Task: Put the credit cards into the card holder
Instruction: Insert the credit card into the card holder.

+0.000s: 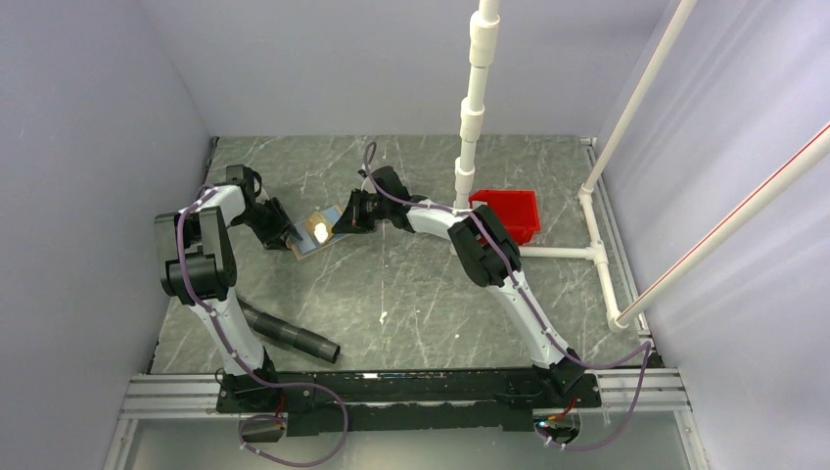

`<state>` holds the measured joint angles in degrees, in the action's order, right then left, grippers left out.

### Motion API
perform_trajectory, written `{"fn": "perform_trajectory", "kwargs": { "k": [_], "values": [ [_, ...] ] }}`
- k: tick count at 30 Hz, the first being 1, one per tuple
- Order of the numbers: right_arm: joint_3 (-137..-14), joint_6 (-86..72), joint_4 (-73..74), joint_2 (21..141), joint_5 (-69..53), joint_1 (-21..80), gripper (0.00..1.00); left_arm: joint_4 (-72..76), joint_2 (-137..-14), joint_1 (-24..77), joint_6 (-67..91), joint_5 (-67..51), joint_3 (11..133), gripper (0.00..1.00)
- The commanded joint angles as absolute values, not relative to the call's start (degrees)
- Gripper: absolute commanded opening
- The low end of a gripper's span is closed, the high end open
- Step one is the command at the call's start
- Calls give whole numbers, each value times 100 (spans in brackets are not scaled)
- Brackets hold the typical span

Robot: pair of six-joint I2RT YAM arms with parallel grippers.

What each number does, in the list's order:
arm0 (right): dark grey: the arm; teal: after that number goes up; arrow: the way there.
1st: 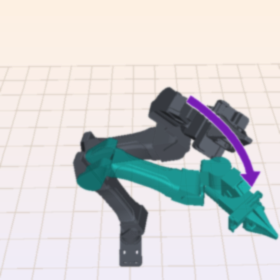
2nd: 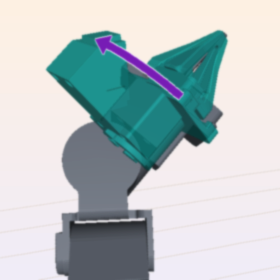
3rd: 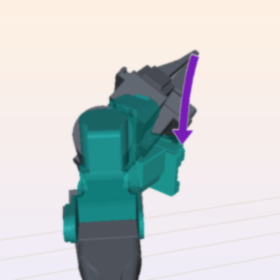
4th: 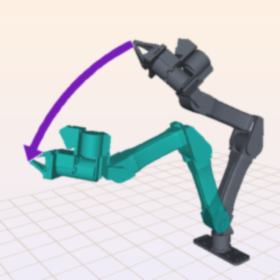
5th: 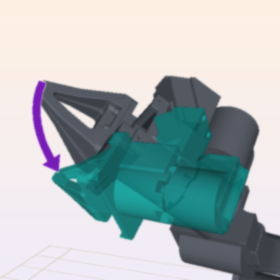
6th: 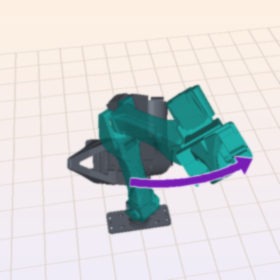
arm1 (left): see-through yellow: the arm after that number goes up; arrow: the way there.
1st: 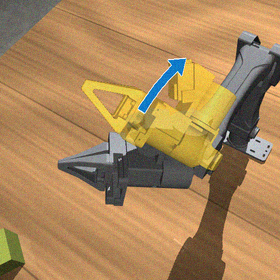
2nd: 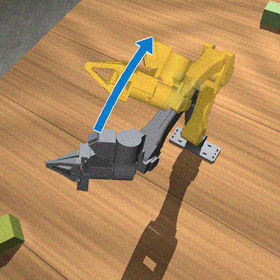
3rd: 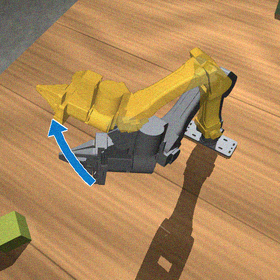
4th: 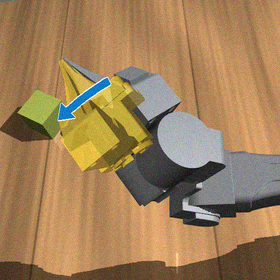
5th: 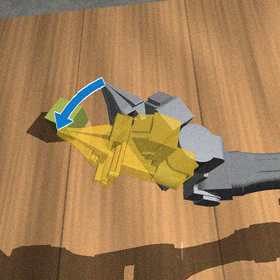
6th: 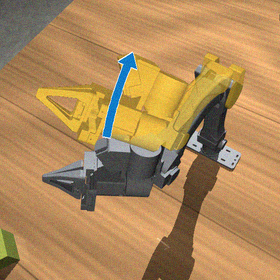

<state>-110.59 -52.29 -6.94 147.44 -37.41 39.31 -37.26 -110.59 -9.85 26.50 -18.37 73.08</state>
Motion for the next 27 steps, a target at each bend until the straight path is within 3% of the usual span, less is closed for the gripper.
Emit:
{"fn": "perform_trajectory", "kwargs": {
  "k": [1, 13, 22, 27],
  "values": [
    [-11294, -5363, -776, 14875, -3494, 3926, 0, -3804, -11130, -967, 2529, -1546, 7095, 50],
    [-11574, -5316, -821, 15044, -3424, 4134, 0, -3780, -11221, -968, 2532, -1642, 7134, 41],
    [-10750, -5186, -1231, 14569, -3379, 4255, 0, -3715, -11215, -973, 2573, -1752, 7159, 41],
    [-10871, -4434, -1094, 14525, -3467, 4421, 0, -3592, -11095, -990, 2601, -1846, 7100, 41]
  ]
}}
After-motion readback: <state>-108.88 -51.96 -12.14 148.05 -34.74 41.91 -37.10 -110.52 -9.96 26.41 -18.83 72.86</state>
